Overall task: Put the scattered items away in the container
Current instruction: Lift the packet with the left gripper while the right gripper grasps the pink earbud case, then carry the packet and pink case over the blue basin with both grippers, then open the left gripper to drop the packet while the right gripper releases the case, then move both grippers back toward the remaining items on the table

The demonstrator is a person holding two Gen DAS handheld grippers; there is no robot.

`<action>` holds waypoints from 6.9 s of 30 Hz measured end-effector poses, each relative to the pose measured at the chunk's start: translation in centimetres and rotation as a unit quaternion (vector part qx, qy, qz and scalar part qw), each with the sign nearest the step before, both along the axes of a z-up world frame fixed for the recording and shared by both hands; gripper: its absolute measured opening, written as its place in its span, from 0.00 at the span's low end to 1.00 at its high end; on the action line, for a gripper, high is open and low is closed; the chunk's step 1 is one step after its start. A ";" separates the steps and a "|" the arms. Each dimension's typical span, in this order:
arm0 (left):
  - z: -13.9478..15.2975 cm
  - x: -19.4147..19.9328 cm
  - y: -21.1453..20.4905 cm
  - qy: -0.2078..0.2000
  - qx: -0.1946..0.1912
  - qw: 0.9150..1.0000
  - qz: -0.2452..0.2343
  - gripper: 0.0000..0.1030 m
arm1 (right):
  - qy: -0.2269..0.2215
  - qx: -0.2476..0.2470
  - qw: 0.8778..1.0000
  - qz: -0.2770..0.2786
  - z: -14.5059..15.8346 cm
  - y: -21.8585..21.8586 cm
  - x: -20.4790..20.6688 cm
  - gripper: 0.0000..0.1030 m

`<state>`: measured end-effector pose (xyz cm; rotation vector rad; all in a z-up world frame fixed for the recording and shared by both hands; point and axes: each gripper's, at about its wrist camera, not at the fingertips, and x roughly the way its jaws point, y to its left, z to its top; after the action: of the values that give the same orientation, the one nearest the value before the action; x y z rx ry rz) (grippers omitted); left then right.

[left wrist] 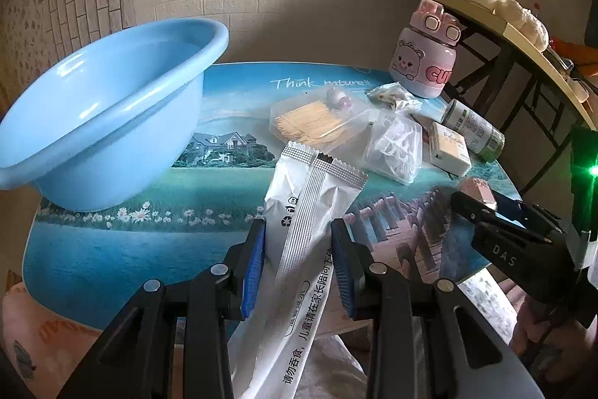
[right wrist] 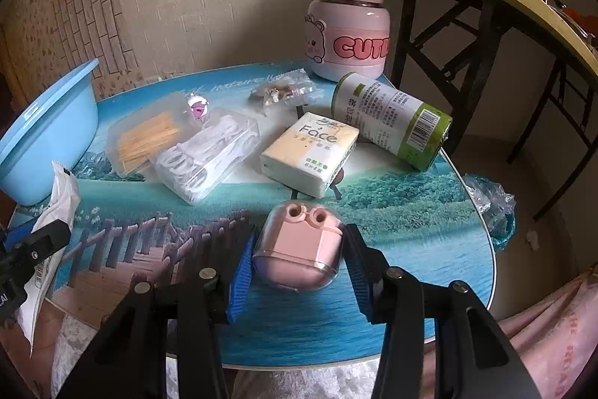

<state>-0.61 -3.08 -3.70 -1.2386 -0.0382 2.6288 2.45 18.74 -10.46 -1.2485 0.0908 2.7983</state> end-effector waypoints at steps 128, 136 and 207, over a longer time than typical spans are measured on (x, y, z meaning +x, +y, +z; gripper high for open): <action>8.6 -12.9 -17.1 0.096 -0.085 0.986 0.103 0.80 | 0.003 -0.058 0.955 0.291 7.8 -25.5 -14.1 0.46; 8.7 -12.2 -19.1 0.093 -0.070 0.985 0.130 0.80 | 0.002 -0.055 0.954 0.295 7.7 -25.5 -14.0 0.46; 8.8 -3.0 -3.0 0.057 -0.039 0.995 0.071 0.81 | -0.002 -0.060 0.984 0.170 9.3 -5.3 -5.5 0.76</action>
<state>-3.58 -6.13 5.13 -1.1457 -0.0056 2.8456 -3.04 13.39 -1.13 -1.4185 0.0504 3.1191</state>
